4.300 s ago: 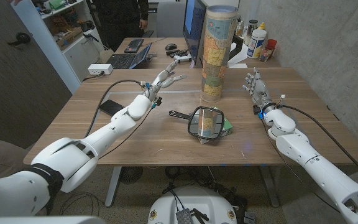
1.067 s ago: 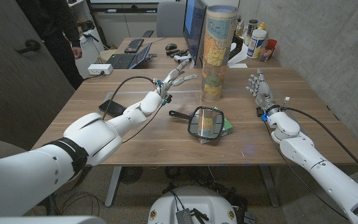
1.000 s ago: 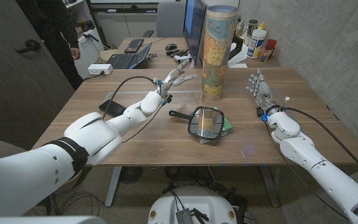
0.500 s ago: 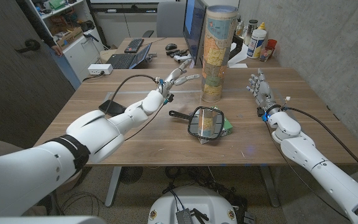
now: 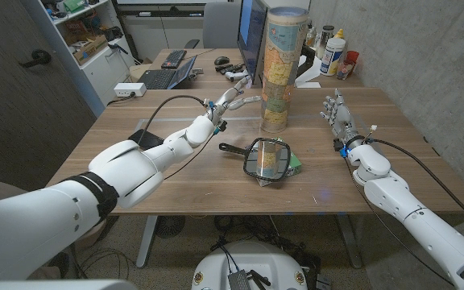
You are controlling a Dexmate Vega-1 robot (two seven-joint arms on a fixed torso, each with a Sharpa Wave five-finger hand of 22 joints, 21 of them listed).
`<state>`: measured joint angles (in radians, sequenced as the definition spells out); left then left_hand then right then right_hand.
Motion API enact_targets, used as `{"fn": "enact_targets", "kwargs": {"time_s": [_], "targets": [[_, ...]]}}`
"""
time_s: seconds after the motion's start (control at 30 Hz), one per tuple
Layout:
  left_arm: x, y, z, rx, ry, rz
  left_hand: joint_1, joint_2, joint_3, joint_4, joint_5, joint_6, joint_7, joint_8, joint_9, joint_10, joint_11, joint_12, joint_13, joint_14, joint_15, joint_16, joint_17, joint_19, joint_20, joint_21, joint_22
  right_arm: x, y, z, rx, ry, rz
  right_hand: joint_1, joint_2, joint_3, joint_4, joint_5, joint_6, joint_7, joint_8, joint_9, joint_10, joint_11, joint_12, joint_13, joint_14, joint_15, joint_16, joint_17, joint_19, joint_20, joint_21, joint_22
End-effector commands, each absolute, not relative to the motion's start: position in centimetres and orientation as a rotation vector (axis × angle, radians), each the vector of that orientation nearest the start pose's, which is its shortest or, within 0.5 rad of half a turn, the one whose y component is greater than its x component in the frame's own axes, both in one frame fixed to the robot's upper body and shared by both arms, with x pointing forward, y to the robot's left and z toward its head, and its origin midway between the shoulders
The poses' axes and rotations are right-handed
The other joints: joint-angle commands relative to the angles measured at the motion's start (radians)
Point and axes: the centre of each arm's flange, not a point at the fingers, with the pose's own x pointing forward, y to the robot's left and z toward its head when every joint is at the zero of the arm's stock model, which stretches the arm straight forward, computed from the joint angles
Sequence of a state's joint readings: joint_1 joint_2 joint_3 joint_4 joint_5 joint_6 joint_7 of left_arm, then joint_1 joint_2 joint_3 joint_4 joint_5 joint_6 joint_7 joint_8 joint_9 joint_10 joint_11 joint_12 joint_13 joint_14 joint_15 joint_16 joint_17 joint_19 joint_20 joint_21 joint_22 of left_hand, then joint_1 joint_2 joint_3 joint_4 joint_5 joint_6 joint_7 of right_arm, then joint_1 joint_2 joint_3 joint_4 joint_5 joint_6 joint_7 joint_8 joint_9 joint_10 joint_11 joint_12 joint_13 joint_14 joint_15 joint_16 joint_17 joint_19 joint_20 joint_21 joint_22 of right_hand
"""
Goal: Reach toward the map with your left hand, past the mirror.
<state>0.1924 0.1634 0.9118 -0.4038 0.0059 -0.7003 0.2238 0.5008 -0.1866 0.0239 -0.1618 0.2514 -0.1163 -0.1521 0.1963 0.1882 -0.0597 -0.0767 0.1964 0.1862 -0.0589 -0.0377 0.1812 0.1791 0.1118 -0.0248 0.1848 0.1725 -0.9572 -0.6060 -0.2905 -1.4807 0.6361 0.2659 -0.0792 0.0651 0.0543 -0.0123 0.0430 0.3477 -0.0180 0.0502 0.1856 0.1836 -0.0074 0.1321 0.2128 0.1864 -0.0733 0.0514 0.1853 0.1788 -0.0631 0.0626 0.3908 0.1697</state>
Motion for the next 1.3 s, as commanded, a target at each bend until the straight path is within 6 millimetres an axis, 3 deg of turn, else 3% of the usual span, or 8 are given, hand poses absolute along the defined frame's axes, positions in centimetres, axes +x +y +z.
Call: {"fn": "enact_targets", "kwargs": {"time_s": [0.03, 1.3], "targets": [[71.6, 11.8, 6.3, 0.750, -0.832, -0.237, 0.013, -0.004, -0.010, -0.001, -0.004, -0.008, 0.001, 0.002, 0.005, -0.005, -0.001, 0.005, 0.003, -0.009, -0.031, 0.007, 0.002, 0.007, 0.001, 0.005, 0.000, 61.6, -32.3, -1.7, 0.001, -0.631, 0.108, 0.010, 0.003, -0.001, -0.001, 0.004, 0.004, 0.008, 0.007, 0.003, 0.001, 0.011, 0.003, 0.002, -0.010, 0.000, 0.001, 0.002, 0.008, 0.004, -0.006, 0.003], [71.5, 9.4, 6.6, 0.775, -0.828, -0.267, 0.024, 0.001, -0.057, 0.003, -0.010, -0.008, 0.002, 0.003, 0.005, -0.003, -0.001, 0.006, 0.003, -0.008, -0.033, 0.007, 0.002, 0.008, -0.001, 0.005, 0.001, 61.4, -32.9, -2.1, 0.011, -0.630, 0.097, 0.011, 0.005, -0.003, -0.003, 0.006, 0.003, 0.010, 0.007, 0.003, 0.000, 0.011, 0.002, 0.002, -0.010, 0.000, 0.001, 0.002, 0.012, 0.005, -0.020, 0.004]]}}
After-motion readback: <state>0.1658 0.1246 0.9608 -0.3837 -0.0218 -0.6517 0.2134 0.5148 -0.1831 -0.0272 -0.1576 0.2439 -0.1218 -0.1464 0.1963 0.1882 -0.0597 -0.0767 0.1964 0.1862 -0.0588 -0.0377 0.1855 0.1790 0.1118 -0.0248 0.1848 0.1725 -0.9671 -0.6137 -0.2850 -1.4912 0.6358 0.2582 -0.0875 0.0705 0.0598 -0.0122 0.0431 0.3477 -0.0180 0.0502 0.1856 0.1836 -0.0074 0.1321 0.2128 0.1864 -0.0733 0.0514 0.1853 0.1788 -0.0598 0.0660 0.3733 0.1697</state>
